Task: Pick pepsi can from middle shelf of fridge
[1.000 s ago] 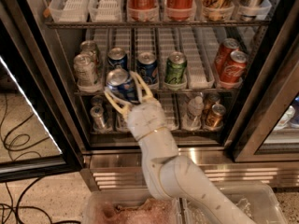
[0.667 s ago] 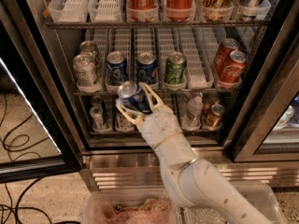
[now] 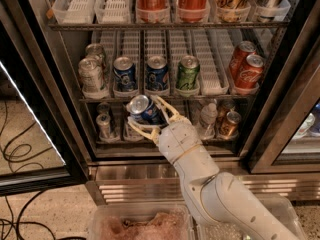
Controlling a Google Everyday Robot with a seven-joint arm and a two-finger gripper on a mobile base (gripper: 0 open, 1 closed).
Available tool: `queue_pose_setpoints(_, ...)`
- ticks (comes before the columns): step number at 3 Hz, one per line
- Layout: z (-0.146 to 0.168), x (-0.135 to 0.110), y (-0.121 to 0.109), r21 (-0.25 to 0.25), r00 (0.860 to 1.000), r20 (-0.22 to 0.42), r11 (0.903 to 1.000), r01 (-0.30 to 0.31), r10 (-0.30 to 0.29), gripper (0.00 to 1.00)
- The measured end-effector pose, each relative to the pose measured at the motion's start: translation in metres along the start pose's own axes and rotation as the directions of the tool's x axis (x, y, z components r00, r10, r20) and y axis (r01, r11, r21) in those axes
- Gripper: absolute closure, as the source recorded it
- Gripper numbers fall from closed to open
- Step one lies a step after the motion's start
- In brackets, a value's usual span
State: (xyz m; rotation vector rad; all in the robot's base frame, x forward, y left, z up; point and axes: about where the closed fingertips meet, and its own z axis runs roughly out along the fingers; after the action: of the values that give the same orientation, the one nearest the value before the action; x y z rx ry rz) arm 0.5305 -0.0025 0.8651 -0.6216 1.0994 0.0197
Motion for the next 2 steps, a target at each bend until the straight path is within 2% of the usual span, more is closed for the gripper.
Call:
queue_pose_setpoints(1,0.001,-0.001,0.002,-0.024,0.999,0.026,0.9993,-0.028,0.028,1.0)
queue_pose_setpoints(2,-0.01,-0.009,0.022,-0.114,0.983,0.088,0.9822,-0.149,0.16,1.0)
